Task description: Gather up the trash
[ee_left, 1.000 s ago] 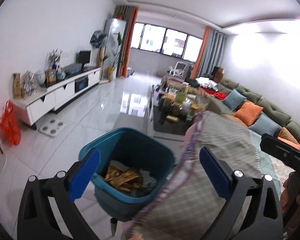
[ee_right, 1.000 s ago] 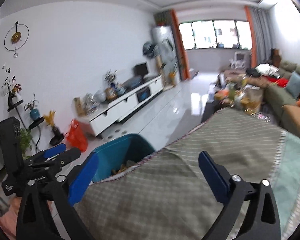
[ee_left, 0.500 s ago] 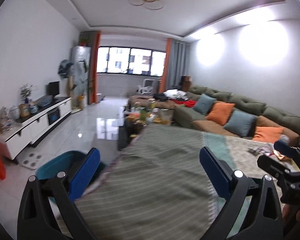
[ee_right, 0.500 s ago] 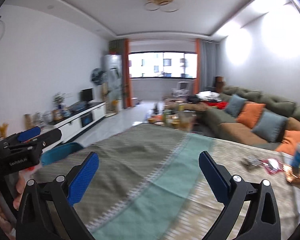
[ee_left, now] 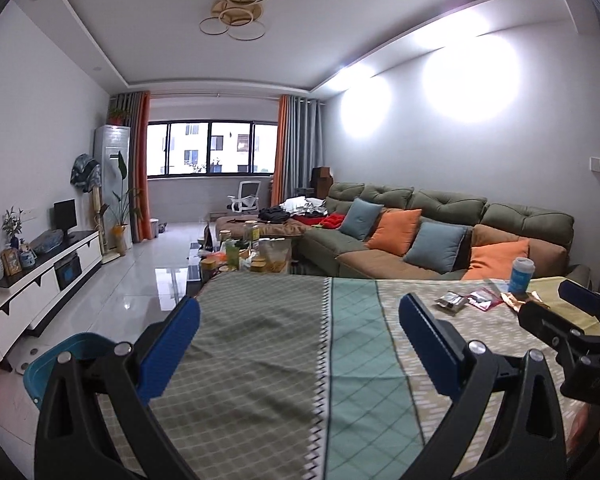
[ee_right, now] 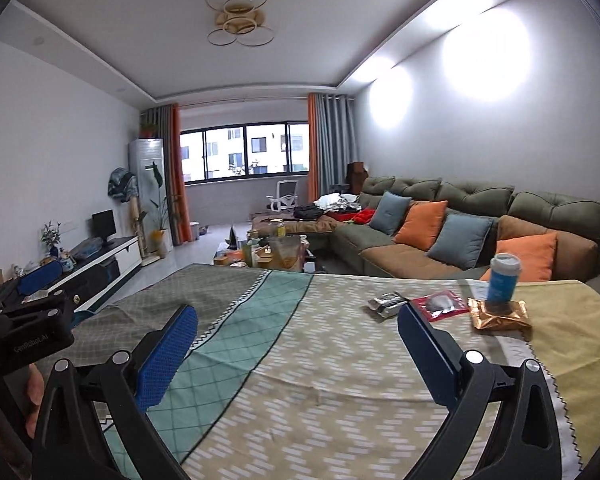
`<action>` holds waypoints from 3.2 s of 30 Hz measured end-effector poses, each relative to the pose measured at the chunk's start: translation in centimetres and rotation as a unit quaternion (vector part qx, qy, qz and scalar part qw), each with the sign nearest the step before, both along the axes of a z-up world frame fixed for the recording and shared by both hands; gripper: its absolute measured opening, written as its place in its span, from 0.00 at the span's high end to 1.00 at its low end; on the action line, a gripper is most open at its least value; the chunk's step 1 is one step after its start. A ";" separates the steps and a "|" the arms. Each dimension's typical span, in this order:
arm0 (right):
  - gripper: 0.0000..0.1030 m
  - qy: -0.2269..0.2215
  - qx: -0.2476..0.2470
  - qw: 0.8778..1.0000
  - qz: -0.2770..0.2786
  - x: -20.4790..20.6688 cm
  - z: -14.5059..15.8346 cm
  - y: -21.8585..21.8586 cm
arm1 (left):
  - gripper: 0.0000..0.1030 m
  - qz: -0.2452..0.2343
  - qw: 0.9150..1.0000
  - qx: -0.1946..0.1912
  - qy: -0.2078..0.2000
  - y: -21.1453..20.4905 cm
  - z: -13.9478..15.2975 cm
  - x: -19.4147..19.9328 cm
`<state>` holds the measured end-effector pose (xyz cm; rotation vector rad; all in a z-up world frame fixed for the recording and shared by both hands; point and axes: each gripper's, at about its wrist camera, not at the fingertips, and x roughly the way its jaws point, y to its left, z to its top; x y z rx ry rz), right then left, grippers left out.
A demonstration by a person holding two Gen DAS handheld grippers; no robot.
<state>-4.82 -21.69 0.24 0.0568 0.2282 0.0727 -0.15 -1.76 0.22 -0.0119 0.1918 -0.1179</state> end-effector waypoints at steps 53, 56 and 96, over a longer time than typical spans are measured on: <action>0.03 -0.016 0.000 0.999 -0.037 -1.4 0.6 -2.3 | 0.03 -0.004 0.999 0.020 -0.029 -2.9 0.2 -0.8; 0.03 -0.016 0.001 0.999 -0.037 -1.4 0.6 -2.4 | 0.03 -0.004 0.999 0.020 -0.029 -2.9 0.2 -0.9; 0.03 -0.016 0.003 0.999 -0.040 -1.4 0.3 -2.3 | 0.03 -0.001 0.999 0.021 -0.026 -2.8 -0.3 -0.7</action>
